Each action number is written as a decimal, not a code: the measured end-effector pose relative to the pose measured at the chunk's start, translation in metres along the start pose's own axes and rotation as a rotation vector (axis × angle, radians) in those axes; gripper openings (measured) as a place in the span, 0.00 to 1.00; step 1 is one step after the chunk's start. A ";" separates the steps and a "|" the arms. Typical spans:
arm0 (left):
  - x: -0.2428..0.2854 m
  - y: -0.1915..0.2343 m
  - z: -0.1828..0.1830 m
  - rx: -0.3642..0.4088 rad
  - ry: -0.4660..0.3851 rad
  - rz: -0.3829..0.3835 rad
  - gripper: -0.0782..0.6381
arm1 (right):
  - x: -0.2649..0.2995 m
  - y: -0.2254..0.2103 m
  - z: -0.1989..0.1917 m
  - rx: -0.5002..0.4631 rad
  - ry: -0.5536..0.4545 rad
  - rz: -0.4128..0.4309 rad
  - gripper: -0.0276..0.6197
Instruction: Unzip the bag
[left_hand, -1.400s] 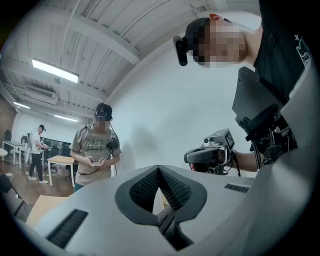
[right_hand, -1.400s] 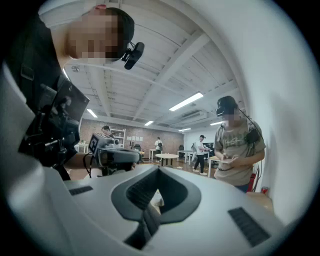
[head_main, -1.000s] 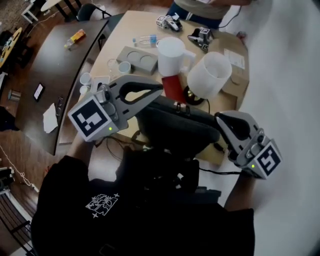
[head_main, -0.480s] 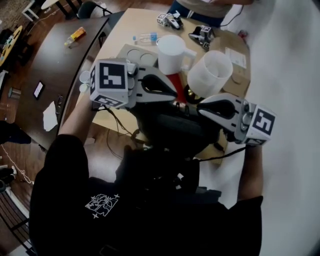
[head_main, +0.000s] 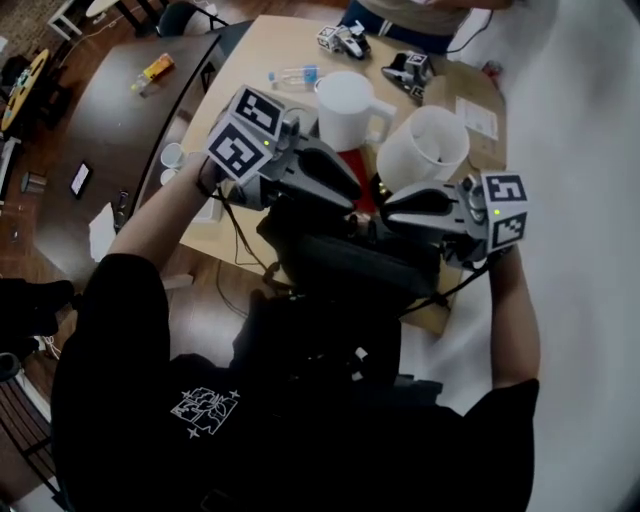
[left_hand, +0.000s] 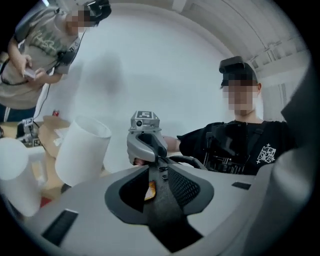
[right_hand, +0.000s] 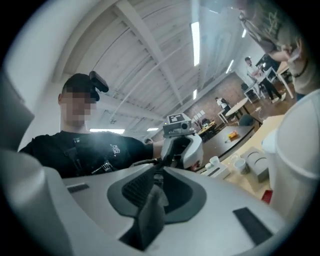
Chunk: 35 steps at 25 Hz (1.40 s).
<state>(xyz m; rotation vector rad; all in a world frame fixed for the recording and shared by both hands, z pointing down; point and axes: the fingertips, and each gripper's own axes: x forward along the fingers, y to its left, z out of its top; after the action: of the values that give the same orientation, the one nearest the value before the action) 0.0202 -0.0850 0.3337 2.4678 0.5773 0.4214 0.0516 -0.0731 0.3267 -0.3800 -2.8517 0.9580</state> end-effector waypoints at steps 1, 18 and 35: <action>0.002 -0.001 -0.003 -0.023 0.007 -0.028 0.30 | 0.003 0.000 -0.001 0.019 0.006 0.020 0.18; 0.022 -0.007 -0.017 -0.377 0.292 -0.346 0.30 | 0.023 -0.003 -0.019 0.470 0.197 0.311 0.21; 0.029 -0.033 -0.020 -0.335 0.416 -0.506 0.20 | 0.031 0.012 -0.022 0.435 0.411 0.382 0.14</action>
<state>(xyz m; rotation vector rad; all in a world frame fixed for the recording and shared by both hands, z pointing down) 0.0264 -0.0377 0.3353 1.8347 1.1600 0.7544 0.0281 -0.0422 0.3376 -0.9596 -2.1686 1.3385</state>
